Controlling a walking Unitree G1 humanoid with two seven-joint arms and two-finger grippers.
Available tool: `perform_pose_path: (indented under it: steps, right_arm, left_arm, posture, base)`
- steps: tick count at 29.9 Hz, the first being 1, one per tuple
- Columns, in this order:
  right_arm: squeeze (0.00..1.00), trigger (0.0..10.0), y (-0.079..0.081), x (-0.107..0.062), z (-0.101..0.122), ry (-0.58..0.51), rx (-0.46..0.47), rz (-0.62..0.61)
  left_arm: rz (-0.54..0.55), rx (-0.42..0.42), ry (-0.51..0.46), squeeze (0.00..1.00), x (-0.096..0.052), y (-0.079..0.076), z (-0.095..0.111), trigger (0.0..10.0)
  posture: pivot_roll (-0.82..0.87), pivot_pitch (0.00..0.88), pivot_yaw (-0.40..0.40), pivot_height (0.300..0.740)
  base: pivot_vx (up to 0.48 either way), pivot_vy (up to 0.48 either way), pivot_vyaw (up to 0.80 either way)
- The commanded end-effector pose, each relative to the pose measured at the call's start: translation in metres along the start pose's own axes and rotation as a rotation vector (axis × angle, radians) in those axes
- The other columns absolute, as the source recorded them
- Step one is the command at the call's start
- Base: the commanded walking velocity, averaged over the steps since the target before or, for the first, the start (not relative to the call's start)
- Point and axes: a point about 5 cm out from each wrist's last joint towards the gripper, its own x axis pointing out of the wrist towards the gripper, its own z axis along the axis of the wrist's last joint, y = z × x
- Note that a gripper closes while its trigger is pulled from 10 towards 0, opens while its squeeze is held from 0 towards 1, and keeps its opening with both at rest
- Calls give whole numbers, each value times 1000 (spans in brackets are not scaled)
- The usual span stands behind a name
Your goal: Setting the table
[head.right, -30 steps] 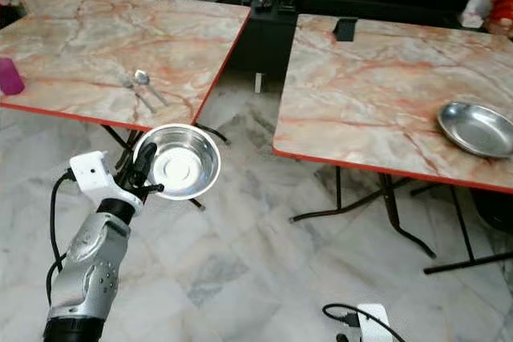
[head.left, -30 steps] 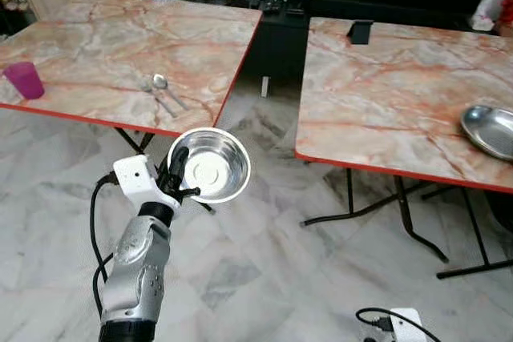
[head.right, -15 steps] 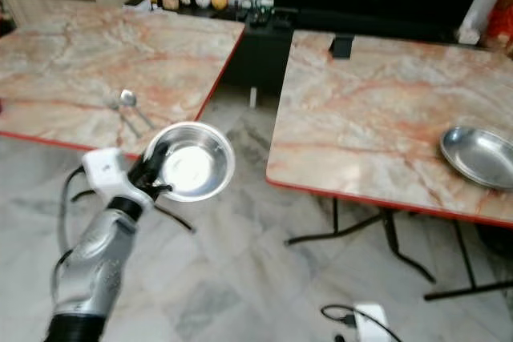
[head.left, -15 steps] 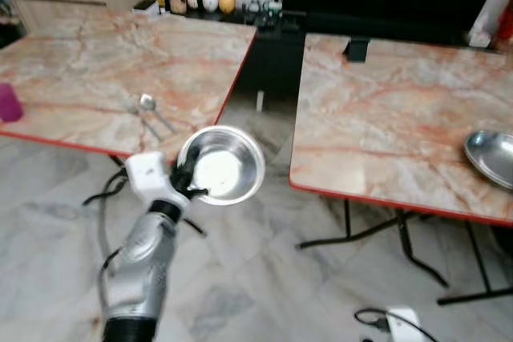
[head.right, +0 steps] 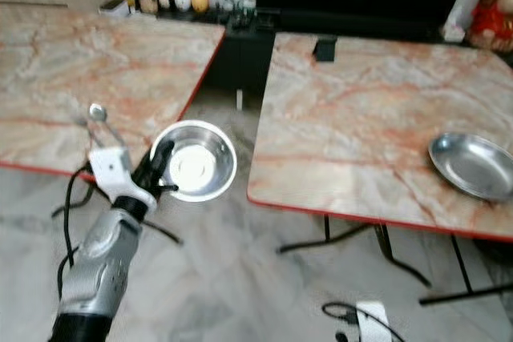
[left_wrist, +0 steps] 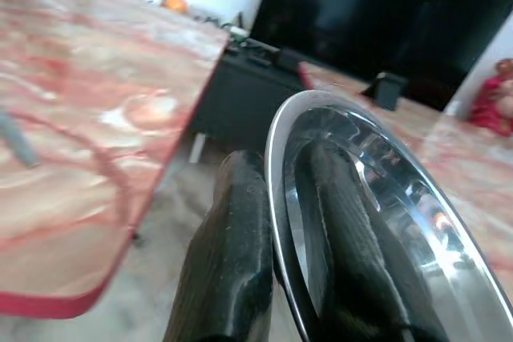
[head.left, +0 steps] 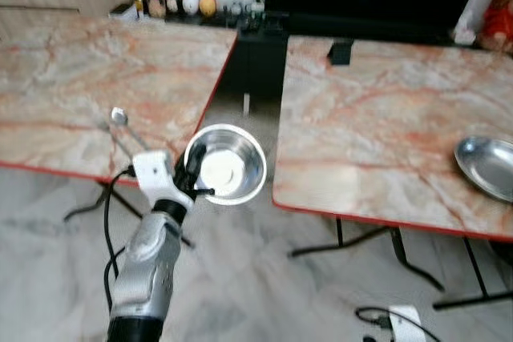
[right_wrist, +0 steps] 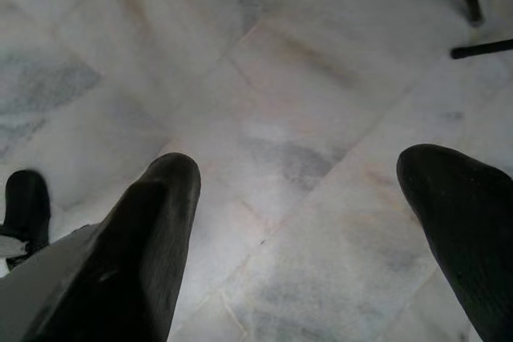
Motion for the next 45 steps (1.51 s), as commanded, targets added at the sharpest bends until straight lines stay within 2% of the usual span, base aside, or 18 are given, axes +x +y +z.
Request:
perform_pose_path:
  steps: [1, 12, 45]
  right_arm:
    - [0, 10000, -4, -1, -2, 2, 5, -10]
    - [0, 10000, -4, -1, -1, 0, 5, -7]
    - [0, 10000, -3, -1, -1, -1, 11, -5]
  left_arm:
    - [-18, 5, -15, 0, 2, -6, 3, 10000]
    - [-43, 34, -27, 0, 2, -9, 5, 10000]
    - [-72, 41, -20, 0, 2, -15, 2, 10000]
  posture:
    - [53, 0, -52, 740]
    - [65, 0, -54, 740]
    - [51, 0, -43, 740]
  base:
    - [0, 0, 0]
    - [0, 0, 0]
    - [0, -268, 0]
